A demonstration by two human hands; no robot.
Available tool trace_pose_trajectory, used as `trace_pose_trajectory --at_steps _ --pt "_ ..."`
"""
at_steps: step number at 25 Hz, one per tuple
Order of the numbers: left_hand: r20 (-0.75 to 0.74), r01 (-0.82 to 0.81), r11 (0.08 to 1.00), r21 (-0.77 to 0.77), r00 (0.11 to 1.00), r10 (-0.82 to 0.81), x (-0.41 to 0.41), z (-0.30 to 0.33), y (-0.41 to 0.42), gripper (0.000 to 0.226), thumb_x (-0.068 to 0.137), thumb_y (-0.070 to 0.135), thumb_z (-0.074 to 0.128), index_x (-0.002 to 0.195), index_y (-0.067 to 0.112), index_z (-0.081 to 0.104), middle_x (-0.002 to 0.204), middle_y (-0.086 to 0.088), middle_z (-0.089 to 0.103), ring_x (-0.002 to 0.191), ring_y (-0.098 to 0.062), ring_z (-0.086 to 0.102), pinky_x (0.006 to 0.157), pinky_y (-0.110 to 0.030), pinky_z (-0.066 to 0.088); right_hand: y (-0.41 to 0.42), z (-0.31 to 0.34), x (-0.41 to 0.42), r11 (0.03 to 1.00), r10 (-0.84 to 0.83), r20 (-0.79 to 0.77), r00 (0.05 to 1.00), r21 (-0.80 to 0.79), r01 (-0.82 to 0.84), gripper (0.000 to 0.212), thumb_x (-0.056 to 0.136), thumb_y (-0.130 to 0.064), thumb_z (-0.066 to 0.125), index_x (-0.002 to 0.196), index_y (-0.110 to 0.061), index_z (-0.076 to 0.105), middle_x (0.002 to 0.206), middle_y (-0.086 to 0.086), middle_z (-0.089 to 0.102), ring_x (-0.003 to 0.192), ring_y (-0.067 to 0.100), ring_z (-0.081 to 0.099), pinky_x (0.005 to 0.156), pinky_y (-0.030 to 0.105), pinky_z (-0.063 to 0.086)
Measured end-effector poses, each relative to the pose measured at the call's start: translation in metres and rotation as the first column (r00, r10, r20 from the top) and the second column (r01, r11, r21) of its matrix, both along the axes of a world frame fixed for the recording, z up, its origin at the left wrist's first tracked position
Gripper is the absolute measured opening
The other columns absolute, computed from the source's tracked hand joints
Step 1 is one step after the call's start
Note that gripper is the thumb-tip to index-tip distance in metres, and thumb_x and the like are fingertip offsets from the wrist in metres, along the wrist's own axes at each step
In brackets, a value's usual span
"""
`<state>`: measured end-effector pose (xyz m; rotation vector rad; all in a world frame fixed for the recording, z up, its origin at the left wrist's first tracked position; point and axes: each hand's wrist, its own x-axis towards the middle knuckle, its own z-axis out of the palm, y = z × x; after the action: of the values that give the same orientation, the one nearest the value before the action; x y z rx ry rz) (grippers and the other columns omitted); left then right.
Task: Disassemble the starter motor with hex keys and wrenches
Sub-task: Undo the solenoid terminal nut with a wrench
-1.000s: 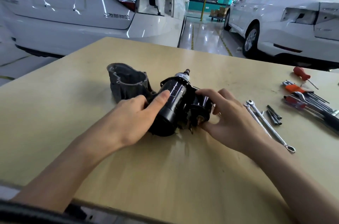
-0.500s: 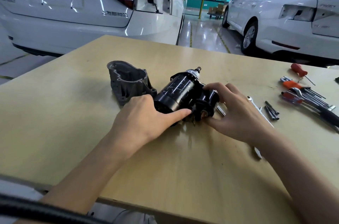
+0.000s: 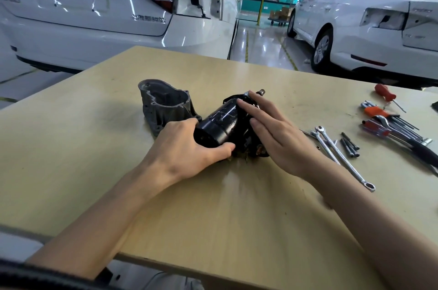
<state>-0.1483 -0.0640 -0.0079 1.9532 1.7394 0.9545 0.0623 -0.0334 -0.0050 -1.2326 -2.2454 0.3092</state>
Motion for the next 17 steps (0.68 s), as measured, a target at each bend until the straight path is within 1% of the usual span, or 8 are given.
trace_pose_trajectory --at_steps 2,4,5,7,10,12,15,17 --pt "-0.044 -0.044 0.999 0.01 0.998 0.045 0.002 0.0 -0.003 0.059 0.058 0.074 0.064 0.084 0.021 0.066 0.078 0.005 0.067 0.076 -0.015 0.063 0.07 -0.038 0.054 -0.003 -0.001 -0.003 1.0 -0.023 0.014 1.0 0.021 0.023 0.044 0.103 -0.032 0.03 0.147 -0.04 0.032 0.152 -0.016 0.027 0.14 0.006 0.027 0.112 0.025 0.024" --pt "-0.106 -0.127 0.992 0.016 0.986 0.128 0.005 0.001 -0.005 0.069 0.05 0.081 0.051 0.077 0.02 0.067 0.072 0.002 0.066 0.072 -0.018 0.063 0.066 -0.037 0.055 -0.005 -0.002 -0.004 0.996 -0.069 0.024 0.997 0.058 0.068 0.045 0.103 -0.034 0.03 0.147 -0.039 0.031 0.139 -0.01 0.041 0.129 0.009 0.039 0.105 0.025 0.031" --pt "-0.135 -0.158 0.987 0.012 0.978 0.158 0.006 0.002 -0.005 0.071 0.048 0.082 0.048 0.076 0.019 0.067 0.07 0.002 0.066 0.071 -0.019 0.063 0.065 -0.037 0.055 -0.007 -0.003 -0.006 0.994 -0.089 0.023 0.996 0.064 0.087 0.045 0.103 -0.035 0.03 0.147 -0.039 0.03 0.132 -0.008 0.044 0.123 0.009 0.041 0.102 0.026 0.034" --pt "-0.141 -0.154 0.988 0.0 0.978 0.152 0.005 0.003 -0.006 0.072 0.048 0.084 0.049 0.075 0.02 0.068 0.069 0.002 0.066 0.071 -0.019 0.062 0.064 -0.036 0.055 -0.009 -0.004 -0.007 0.993 -0.107 0.012 0.994 0.057 0.106 0.045 0.103 -0.035 0.03 0.147 -0.04 0.03 0.127 -0.007 0.045 0.12 0.009 0.043 0.099 0.028 0.036" --pt "-0.06 -0.063 0.998 -0.01 0.996 0.062 0.0 0.002 -0.006 0.063 0.053 0.078 0.059 0.08 0.022 0.067 0.073 0.006 0.066 0.073 -0.015 0.061 0.067 -0.036 0.053 -0.009 -0.004 -0.008 0.993 -0.11 -0.008 0.994 0.04 0.11 0.045 0.102 -0.036 0.029 0.147 -0.038 0.032 0.127 -0.006 0.045 0.121 0.01 0.042 0.102 0.029 0.035" --pt "-0.082 -0.058 0.998 -0.006 0.995 0.058 -0.002 0.002 -0.005 0.065 0.052 0.081 0.059 0.08 0.022 0.067 0.073 0.005 0.066 0.075 -0.017 0.062 0.068 -0.036 0.053 -0.009 -0.004 -0.008 0.993 -0.108 -0.015 0.994 0.035 0.108 0.045 0.102 -0.036 0.029 0.147 -0.038 0.032 0.127 -0.006 0.045 0.122 0.011 0.042 0.103 0.03 0.035" --pt "-0.193 -0.15 0.988 0.025 0.969 0.152 0.003 0.004 -0.009 0.08 0.042 0.09 0.04 0.073 0.022 0.067 0.067 0.003 0.064 0.069 -0.02 0.061 0.064 -0.035 0.054 -0.008 -0.004 -0.009 0.994 -0.101 -0.024 0.995 0.036 0.102 0.044 0.103 -0.035 0.03 0.146 -0.039 0.033 0.127 -0.006 0.046 0.122 0.011 0.042 0.103 0.031 0.035" --pt "-0.223 -0.162 0.986 0.041 0.96 0.167 0.005 0.004 -0.012 0.081 0.041 0.091 0.036 0.071 0.021 0.065 0.064 0.003 0.062 0.066 -0.019 0.06 0.06 -0.033 0.053 -0.007 -0.003 -0.008 0.994 -0.102 -0.035 0.994 0.038 0.104 0.043 0.103 -0.034 0.03 0.146 -0.039 0.034 0.127 -0.006 0.046 0.122 0.012 0.043 0.102 0.03 0.036"
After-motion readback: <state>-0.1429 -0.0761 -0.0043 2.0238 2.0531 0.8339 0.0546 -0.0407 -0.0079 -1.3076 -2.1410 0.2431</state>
